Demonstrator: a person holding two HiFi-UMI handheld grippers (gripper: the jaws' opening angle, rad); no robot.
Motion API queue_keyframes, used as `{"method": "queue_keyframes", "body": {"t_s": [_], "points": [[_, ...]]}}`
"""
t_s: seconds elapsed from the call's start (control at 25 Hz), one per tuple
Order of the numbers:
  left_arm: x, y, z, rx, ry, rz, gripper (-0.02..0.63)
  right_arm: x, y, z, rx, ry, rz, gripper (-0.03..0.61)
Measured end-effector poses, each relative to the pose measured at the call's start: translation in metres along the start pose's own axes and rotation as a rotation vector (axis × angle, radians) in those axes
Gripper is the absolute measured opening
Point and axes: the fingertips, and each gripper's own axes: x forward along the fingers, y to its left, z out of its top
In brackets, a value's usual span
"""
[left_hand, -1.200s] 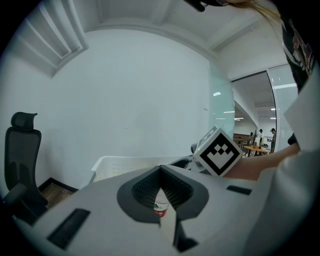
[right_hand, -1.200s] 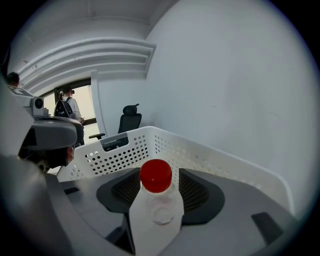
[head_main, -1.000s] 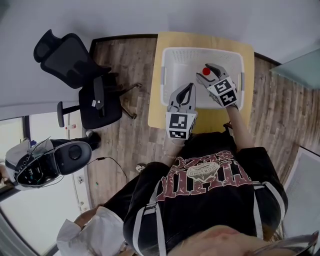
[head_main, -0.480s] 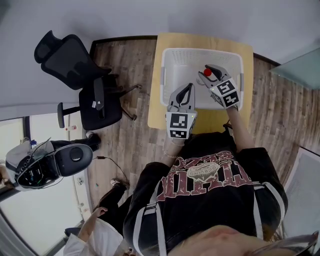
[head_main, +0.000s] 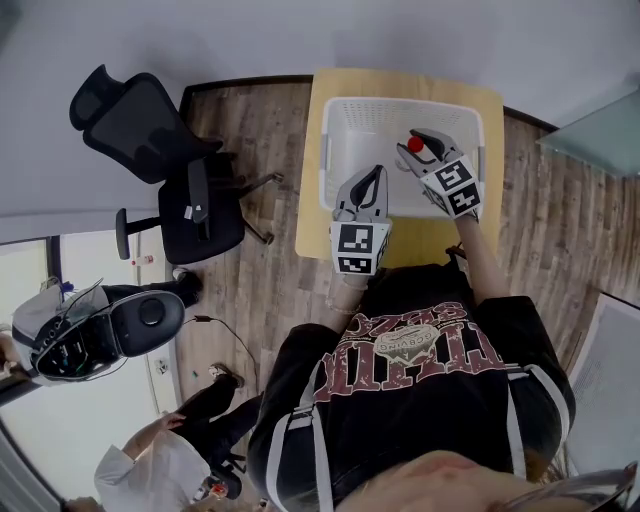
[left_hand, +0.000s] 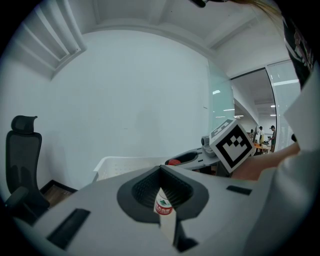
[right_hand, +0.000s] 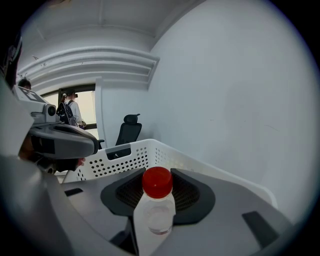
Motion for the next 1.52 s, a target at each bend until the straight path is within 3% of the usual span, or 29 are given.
{"method": "queue_keyframes", "body": {"t_s": [0.6,1.52], "points": [[0.002,0.000,-0.002,0.019,0.002,-0.005,0.046,-0.016,0.008,0.007,0.021,-0.013,0.014,0.166],[0.000,-0.011,-0.002,0.060,0.004,-0.025,0.046,-0.076,0.018,0.042,-0.014,-0.072,-0.042,0.166]]}}
